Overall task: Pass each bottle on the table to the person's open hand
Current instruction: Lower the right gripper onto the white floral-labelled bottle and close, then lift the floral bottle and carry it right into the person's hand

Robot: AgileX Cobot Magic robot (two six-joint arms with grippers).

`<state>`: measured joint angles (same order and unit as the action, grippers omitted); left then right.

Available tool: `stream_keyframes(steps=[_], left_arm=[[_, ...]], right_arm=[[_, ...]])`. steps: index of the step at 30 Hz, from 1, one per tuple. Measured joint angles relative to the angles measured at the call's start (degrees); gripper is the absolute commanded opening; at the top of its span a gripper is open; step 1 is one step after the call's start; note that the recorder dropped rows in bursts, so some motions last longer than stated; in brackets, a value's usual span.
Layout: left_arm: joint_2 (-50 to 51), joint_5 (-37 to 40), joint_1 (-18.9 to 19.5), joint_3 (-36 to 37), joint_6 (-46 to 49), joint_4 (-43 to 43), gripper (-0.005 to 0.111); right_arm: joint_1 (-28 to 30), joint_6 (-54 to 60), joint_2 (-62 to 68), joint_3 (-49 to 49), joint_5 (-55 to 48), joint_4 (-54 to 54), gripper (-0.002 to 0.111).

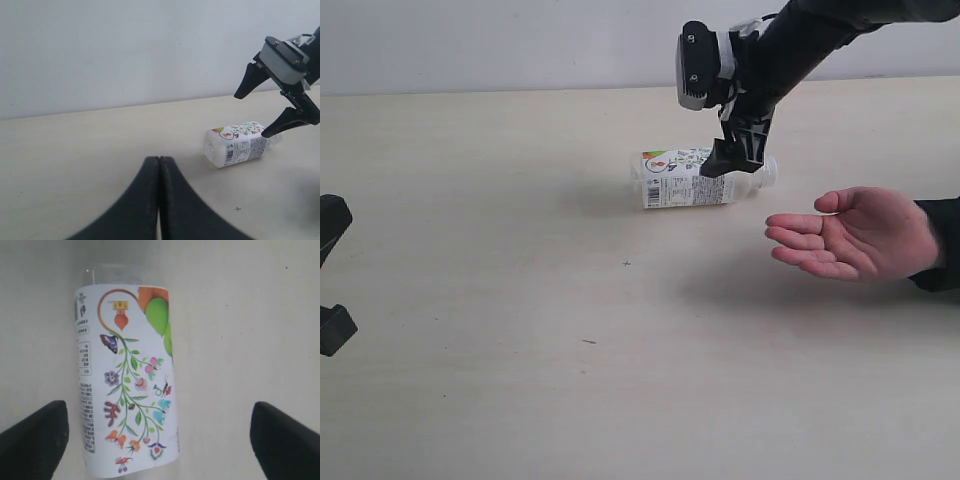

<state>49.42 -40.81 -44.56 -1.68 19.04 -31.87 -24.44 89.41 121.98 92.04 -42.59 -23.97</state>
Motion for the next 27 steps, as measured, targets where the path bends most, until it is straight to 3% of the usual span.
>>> stream_keyframes(steps=[23,25,27], left_arm=[[0.0,0.0,0.0,0.0,0.0,0.0,0.000],[0.0,0.0,0.0,0.0,0.0,0.0,0.000],[0.0,0.0,0.0,0.0,0.0,0.0,0.000]], right_arm=[[0.0,4.4,7.1,0.0,3.0,-0.6,0.094],[0.0,4.5,7.2,0.0,3.5,-1.2,0.090],[0.0,4.5,7.2,0.0,4.2,-2.3,0.079]])
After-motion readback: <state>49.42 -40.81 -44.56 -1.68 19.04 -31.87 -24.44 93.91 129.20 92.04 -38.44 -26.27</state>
